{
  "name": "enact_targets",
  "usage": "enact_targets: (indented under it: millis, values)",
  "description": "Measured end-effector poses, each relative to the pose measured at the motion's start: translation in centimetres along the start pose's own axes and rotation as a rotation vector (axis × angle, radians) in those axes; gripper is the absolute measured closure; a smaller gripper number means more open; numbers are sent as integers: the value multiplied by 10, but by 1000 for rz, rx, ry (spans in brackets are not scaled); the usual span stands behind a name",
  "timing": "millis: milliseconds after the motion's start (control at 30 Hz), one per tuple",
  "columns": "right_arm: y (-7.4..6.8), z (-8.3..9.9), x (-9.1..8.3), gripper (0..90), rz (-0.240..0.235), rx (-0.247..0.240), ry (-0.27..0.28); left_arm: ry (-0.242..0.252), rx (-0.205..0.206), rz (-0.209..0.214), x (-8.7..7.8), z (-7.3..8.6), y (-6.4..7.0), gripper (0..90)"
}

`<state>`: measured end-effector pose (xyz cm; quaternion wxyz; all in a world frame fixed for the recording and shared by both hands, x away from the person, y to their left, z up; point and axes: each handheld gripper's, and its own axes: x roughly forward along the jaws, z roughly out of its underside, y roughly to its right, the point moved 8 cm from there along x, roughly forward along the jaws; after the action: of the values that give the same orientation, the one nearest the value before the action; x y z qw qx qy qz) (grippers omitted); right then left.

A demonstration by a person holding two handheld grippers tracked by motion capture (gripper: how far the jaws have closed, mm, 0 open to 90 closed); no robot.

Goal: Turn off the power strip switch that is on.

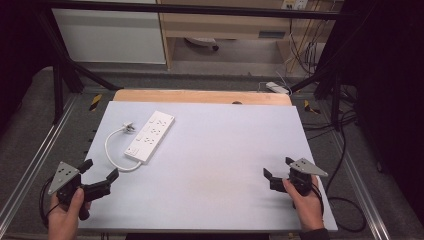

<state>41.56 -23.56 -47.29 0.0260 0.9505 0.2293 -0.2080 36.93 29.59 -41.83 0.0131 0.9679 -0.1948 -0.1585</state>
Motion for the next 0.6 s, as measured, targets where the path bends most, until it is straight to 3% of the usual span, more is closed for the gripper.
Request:
enact_targets:
  millis: [400,600]
  values:
    - [-1,0,0,43,5,-6,-4,-29,28,20,1,-1,6,40]
    - [0,-1,-1,40,18,-6,0,-2,11,25,4,-9,8,41]
